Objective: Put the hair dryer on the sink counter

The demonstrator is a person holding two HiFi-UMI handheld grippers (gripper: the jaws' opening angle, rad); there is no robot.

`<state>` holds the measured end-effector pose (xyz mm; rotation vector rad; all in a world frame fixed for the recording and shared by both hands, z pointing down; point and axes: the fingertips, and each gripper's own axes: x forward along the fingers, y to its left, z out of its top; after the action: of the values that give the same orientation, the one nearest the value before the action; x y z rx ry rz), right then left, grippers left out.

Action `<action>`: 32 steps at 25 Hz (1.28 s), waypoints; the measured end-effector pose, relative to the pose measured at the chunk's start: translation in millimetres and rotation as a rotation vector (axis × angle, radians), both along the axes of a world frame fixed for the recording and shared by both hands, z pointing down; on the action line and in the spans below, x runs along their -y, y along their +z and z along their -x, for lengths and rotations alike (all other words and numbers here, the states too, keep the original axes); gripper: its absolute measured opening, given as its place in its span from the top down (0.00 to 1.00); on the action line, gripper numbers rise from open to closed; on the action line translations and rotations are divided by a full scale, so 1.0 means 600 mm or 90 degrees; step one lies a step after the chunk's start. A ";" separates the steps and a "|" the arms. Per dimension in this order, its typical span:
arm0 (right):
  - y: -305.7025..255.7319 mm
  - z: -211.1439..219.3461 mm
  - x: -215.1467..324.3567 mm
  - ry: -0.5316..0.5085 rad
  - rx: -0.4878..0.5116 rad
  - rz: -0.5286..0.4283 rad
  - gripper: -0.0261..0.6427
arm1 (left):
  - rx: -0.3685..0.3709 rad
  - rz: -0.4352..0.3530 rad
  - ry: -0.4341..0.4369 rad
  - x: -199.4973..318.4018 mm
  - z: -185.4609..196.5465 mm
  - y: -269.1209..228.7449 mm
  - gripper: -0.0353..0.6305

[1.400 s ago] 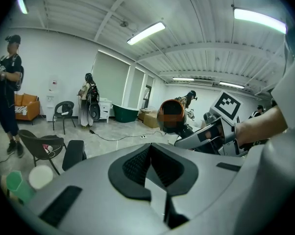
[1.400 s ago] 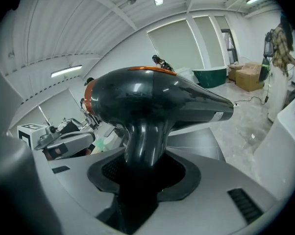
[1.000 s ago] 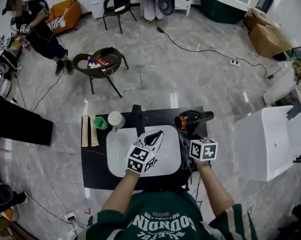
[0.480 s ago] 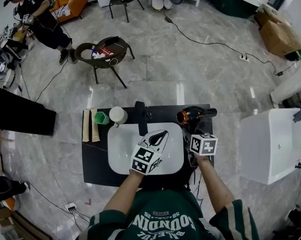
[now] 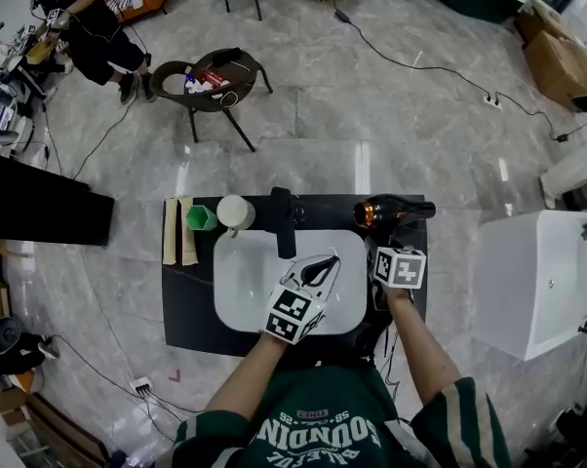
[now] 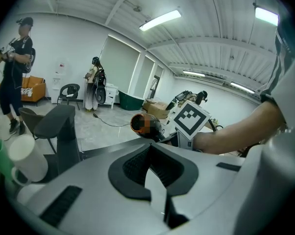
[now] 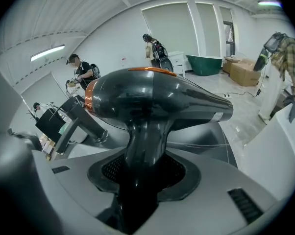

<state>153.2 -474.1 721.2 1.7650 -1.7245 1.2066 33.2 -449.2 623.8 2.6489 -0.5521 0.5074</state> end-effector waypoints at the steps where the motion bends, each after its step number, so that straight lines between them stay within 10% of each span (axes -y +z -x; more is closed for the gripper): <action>1: 0.007 -0.002 0.001 -0.001 -0.006 0.006 0.69 | 0.001 0.003 -0.001 0.000 0.002 0.004 0.93; 32: 0.112 -0.006 0.008 -0.038 -0.106 0.118 0.69 | 0.026 0.024 -0.038 0.001 0.049 0.034 0.93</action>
<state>156.5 -479.0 788.3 1.6428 -1.5093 1.1208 3.6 -449.7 643.9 2.5832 -0.6247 0.5495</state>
